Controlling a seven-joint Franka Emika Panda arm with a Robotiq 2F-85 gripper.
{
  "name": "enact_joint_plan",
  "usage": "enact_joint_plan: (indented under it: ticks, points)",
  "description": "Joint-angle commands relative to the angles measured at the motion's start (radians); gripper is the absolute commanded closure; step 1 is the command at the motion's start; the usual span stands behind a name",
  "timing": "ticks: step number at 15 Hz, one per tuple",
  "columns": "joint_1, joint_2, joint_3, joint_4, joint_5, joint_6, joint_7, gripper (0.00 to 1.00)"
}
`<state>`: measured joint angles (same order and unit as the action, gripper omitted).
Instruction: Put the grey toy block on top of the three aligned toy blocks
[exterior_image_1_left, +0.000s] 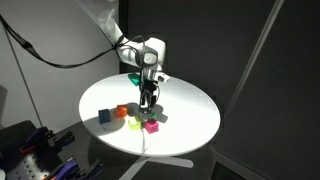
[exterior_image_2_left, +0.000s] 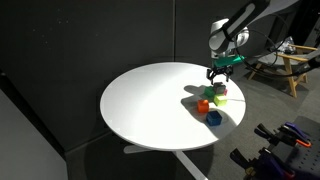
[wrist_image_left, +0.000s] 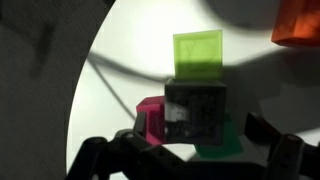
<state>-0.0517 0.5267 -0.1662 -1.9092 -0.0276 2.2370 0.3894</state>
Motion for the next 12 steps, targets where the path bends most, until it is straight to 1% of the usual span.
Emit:
enact_joint_plan:
  ticks: [1, 7, 12]
  points:
    - [0.000, -0.025, 0.003, -0.008, 0.004, -0.026, -0.023, 0.00]
    - [0.017, -0.110, 0.005, -0.085, -0.018, -0.041, -0.047, 0.00]
    - [0.040, -0.200, 0.002, -0.161, -0.061, -0.099, -0.035, 0.00]
